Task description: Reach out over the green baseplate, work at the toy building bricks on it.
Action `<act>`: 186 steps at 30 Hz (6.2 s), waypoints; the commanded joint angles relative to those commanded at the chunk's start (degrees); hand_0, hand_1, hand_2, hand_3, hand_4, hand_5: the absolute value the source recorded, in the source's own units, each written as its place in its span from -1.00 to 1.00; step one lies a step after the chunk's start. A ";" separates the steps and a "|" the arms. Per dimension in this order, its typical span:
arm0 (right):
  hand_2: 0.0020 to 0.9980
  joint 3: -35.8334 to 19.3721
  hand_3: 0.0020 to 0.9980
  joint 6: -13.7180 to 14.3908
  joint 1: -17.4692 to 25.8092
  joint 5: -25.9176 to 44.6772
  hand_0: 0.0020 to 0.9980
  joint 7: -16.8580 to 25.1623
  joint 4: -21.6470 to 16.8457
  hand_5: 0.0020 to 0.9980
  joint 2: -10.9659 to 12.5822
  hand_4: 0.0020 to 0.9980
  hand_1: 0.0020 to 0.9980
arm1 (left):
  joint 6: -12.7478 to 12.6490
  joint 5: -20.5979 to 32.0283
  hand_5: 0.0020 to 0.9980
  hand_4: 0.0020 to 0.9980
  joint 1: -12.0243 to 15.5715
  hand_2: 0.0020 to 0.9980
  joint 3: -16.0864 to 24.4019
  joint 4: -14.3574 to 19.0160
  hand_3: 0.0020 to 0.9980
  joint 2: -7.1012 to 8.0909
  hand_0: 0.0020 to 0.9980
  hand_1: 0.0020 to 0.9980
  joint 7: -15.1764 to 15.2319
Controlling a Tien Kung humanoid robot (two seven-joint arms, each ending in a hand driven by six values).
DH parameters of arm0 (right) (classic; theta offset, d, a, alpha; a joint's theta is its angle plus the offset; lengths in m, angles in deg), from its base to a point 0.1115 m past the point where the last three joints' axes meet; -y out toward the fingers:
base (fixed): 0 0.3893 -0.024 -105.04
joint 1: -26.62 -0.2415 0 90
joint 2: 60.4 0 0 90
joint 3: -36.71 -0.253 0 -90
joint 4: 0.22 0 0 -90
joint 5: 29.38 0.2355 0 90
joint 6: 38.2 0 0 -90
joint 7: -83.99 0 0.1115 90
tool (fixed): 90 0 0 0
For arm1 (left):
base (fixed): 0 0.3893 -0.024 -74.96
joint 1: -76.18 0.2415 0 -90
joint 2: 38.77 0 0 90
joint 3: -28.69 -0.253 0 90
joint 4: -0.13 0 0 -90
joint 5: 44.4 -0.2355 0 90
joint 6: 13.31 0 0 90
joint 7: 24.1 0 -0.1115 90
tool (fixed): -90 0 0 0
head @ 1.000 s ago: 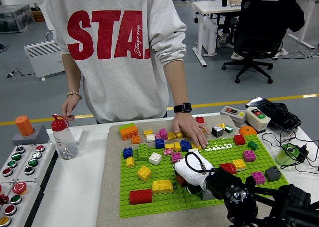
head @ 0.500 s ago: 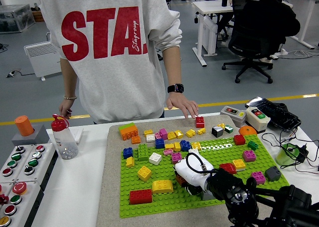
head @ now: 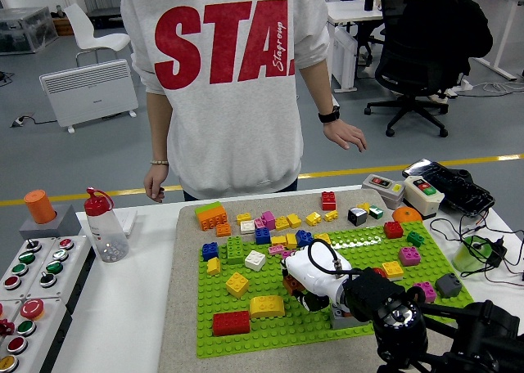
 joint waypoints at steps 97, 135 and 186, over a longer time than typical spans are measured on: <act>0.61 -6.86 0.09 -12.07 9.14 1.21 0.49 -12.68 -21.80 -0.49 9.21 0.08 0.53 | -0.11 -0.12 1.00 -0.44 0.69 0.33 0.31 0.00 0.13 0.46 0.30 0.38 -0.04; 0.60 -6.59 0.08 -12.65 9.24 0.95 0.45 -12.68 -21.14 -0.48 9.57 0.05 0.51 | -0.21 0.30 1.00 -0.44 0.31 0.33 0.03 0.00 0.12 0.52 0.30 0.38 0.07; 0.53 -5.73 0.04 -12.10 8.20 -0.04 0.30 -12.68 -22.85 -0.53 11.25 0.01 0.44 | -0.19 0.12 1.00 -0.44 0.42 0.33 0.03 0.00 0.13 0.49 0.30 0.38 0.06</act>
